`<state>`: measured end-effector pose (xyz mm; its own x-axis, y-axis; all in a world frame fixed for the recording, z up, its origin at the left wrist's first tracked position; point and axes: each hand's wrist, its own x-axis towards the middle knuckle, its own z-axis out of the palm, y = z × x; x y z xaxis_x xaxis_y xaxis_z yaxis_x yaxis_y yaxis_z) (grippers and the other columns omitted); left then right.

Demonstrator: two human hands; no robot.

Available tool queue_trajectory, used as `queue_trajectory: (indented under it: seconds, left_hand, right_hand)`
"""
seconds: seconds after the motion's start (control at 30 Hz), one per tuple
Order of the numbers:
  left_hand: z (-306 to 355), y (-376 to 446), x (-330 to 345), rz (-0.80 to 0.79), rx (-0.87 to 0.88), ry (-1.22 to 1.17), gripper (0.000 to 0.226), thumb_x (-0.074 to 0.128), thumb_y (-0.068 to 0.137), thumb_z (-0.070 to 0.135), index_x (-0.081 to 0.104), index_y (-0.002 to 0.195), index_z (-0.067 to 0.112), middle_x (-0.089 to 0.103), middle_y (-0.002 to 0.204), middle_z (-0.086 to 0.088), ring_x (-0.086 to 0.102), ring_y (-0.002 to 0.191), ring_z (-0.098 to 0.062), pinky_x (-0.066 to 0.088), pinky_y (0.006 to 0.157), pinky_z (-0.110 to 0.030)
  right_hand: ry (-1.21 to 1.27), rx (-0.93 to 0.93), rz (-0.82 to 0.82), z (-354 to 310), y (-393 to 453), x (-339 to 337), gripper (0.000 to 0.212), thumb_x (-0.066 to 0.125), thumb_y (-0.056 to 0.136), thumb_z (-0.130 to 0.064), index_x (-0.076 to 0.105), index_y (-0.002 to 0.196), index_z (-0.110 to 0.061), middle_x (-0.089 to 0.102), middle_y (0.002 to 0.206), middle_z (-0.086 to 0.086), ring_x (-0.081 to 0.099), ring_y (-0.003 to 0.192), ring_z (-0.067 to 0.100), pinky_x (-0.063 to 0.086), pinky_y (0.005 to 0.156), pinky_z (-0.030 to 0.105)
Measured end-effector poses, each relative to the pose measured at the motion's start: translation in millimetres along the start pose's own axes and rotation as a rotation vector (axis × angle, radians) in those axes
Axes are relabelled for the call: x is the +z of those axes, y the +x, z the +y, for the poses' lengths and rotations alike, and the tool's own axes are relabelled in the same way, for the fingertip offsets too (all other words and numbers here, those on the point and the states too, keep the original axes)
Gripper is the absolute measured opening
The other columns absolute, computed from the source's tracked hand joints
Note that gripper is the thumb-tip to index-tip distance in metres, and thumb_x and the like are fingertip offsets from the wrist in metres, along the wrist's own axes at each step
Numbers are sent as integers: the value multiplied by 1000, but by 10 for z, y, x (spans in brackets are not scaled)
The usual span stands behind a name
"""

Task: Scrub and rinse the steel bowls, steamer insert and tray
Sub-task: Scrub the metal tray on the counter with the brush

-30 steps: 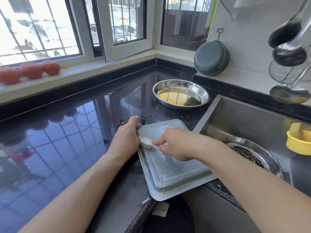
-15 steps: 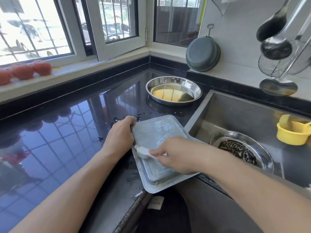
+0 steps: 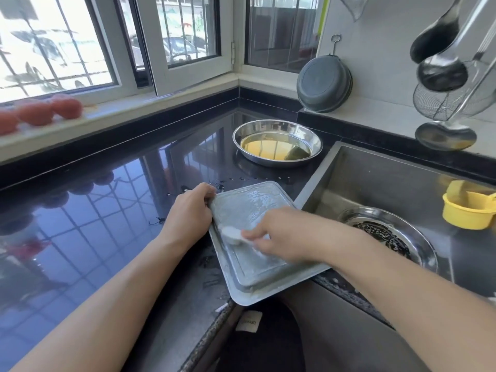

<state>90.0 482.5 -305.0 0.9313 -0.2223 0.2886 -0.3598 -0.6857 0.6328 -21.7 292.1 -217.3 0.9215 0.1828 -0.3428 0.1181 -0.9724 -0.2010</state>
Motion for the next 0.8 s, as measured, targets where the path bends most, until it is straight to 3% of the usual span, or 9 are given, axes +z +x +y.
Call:
queue_trajectory:
  seconds: [0.1,0.17,0.27,0.3,0.4,0.57,0.7,0.8]
  left_hand:
    - [16,9,4,-9,2,20,49,46,84,-11,68,123,8,75,117,-7,65,115,-32,52,99,-45]
    - [33,2,12,-14,5,33,48,46,85,-11,68,123,8,75,118,-8,65,115,-33,52,99,-46]
    - [48,-17,5,-15,-8,44,49,46,86,-11,68,125,9,75,120,-8,65,116,-32,52,100,-45]
    - [48,-19,1,-14,-16,48,49,46,86,-11,68,125,9,74,120,-8,65,116,-32,52,100,-45]
    - [80,-44,0,-18,-22,62,48,46,86,-10,68,124,10,74,119,-8,64,115,-33,52,98,-46]
    - [124,-47,7,-31,19,146,51,48,84,-9,68,125,13,75,118,-9,62,113,-36,51,91,-43]
    - [225,-70,-58,-81,1,230,57,47,83,-8,65,132,15,72,124,-10,59,118,-36,48,91,-42]
    - [359,-124,-152,-143,-24,281,55,49,87,-5,63,136,16,65,137,-7,56,126,-32,45,100,-39]
  right_hand:
    - [-63,145,92,292,-81,-46,39,40,104,-31,58,135,-46,63,118,6,60,99,26,52,86,37]
    - [-65,186,112,321,-172,-26,39,37,105,-32,55,137,-44,60,103,4,59,82,21,53,77,34]
    - [17,-16,-2,46,-385,116,37,39,107,-37,54,137,-52,50,75,-7,44,62,5,42,59,27]
    - [-8,-10,38,121,-366,101,38,39,107,-36,54,137,-52,51,77,-8,46,66,6,41,60,28]
    - [-64,234,184,501,-320,1,39,36,105,-31,56,136,-44,54,88,0,55,75,19,42,62,32]
    - [54,-16,64,161,-746,312,34,37,106,-48,47,138,-56,44,71,-10,36,59,4,33,53,25]
    - [35,122,195,590,-746,306,39,39,106,-41,47,141,-55,50,71,-8,49,70,14,53,74,35]
    - [133,167,259,893,-881,336,36,42,105,-43,52,137,-54,59,68,-11,53,64,6,48,64,27]
